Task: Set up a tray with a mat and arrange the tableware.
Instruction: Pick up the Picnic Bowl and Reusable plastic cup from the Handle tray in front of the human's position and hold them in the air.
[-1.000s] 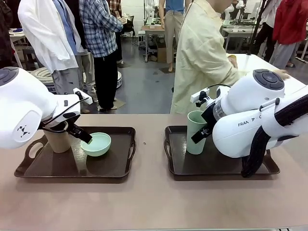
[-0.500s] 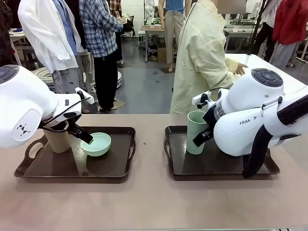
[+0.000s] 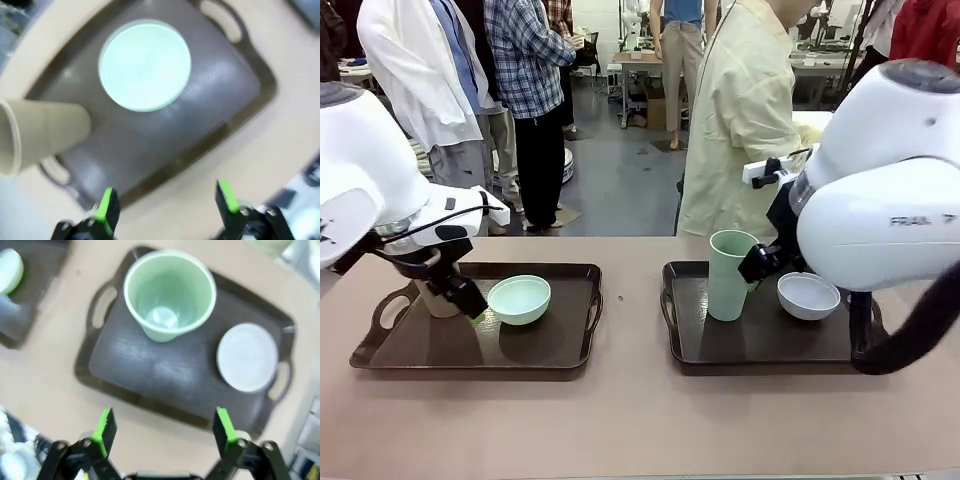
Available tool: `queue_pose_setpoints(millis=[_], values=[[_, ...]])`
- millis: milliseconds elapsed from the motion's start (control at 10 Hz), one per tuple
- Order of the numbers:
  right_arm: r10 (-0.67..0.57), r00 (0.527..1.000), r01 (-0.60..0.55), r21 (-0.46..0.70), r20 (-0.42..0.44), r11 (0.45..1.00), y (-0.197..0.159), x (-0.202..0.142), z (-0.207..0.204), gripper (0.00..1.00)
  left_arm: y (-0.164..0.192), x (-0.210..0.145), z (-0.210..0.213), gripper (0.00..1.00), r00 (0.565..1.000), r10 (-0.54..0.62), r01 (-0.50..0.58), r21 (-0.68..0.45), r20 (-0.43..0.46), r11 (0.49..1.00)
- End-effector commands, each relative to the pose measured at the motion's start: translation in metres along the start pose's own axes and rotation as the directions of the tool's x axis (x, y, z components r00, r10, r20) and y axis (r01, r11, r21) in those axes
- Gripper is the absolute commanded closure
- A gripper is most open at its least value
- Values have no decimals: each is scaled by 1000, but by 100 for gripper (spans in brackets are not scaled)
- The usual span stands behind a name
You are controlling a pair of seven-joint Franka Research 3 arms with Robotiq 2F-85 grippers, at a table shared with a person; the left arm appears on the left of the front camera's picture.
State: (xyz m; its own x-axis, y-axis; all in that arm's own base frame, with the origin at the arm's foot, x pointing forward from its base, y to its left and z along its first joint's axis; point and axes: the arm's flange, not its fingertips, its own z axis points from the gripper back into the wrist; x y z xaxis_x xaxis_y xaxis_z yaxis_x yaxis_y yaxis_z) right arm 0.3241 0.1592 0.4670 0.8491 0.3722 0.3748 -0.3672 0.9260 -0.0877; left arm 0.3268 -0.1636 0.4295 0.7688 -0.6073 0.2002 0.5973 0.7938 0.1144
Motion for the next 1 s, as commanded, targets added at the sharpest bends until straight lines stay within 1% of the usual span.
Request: queue_pose_setpoints(millis=[0,100,200,300,400,500,600,700,800,900], values=[[-63,996,62,-15,-64,998,0,-97,-5,0,-12,-56,5,0,997,80,-81,-75,-16,994],[-56,993,57,7,-108,998,0,-110,-9,0,-8,-62,9,0,993,122,-122,-69,-8,990],[-67,993,72,45,-95,996,-7,-116,-9,0,4,-67,10,0,983,177,-169,-141,51,976],[-69,994,78,98,-87,992,-17,-121,-7,0,13,-73,13,0,972,223,-213,-135,67,968],[-54,996,66,174,-75,982,-36,-127,-1,0,24,-81,19,0,966,240,-225,-149,96,963],[-100,994,107,236,-42,966,-68,-138,9,0,45,-97,25,0,957,264,-241,-182,118,953],[-158,987,155,308,-14,939,-93,-149,20,0,64,-111,31,0,942,306,-266,-253,134,930],[-202,979,184,372,9,910,-115,-159,27,0,81,-122,36,0,925,353,-303,-287,140,909],[-247,969,217,423,16,880,-139,-167,30,0,101,-131,38,0,904,401,-327,-361,150,873],[-303,953,252,483,28,839,-164,-179,34,0,126,-145,44,0,886,434,-334,-425,161,841]])
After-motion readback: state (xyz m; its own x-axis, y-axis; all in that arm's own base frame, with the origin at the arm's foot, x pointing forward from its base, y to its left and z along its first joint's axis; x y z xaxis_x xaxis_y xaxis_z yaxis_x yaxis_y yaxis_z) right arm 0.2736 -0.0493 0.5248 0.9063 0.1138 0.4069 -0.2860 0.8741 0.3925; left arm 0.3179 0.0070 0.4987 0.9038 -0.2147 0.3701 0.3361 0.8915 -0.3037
